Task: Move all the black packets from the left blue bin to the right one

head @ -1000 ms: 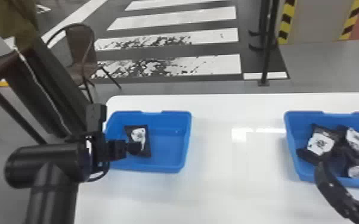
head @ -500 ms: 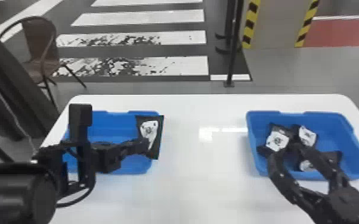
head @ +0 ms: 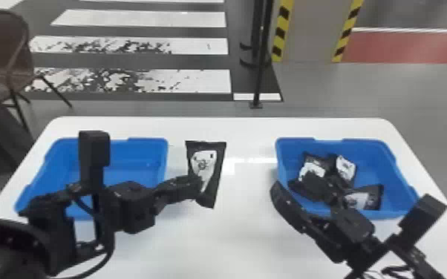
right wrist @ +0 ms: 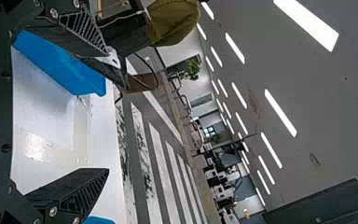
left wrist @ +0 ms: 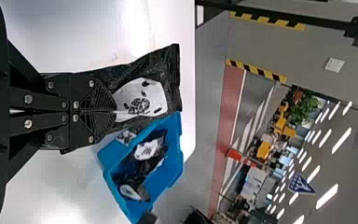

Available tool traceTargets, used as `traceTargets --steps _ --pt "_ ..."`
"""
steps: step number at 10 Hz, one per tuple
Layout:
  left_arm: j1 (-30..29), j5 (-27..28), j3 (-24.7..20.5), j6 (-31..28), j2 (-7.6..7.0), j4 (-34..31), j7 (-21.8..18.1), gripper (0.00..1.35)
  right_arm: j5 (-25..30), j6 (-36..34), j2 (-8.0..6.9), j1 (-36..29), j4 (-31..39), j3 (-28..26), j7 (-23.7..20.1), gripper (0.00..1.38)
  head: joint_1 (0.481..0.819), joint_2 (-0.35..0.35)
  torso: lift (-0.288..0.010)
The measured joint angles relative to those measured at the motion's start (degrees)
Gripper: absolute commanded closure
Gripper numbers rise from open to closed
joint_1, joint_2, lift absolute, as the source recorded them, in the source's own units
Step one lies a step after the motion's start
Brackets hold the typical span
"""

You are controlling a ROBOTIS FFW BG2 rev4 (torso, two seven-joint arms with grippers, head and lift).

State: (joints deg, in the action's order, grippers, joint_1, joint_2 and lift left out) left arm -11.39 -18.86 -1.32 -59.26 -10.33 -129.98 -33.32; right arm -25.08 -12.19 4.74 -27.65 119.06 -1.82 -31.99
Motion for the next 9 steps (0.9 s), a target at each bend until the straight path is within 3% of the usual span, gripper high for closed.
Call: traceTargets --steps 6,7,8,9 --pt "1.05 -4.9 7.09 0.06 -0.64 -0.59 0.11 1.21 -8.3 -4.29 1.59 11.06 -8.23 3.07 -0.16 0.14 0.695 -0.097 -0.14" --pt "1.32 -5.43 7.78 -0.02 -0.75 -0.59 0.18 1.21 -9.22 -4.91 1.65 11.68 -8.95 3.81 -0.09 0.23 0.695 -0.095 -0.14" --pt "1.56 -5.75 8.32 -0.07 -0.82 -0.59 0.2 1.21 -9.68 -5.39 1.67 12.0 -9.26 4.14 -0.06 0.72 0.695 -0.096 -0.14" --pt "1.67 -6.01 8.58 -0.08 -0.83 -0.59 0.27 1.21 -10.12 -5.91 1.67 12.24 -9.67 4.21 0.03 1.07 0.695 -0.098 -0.14"
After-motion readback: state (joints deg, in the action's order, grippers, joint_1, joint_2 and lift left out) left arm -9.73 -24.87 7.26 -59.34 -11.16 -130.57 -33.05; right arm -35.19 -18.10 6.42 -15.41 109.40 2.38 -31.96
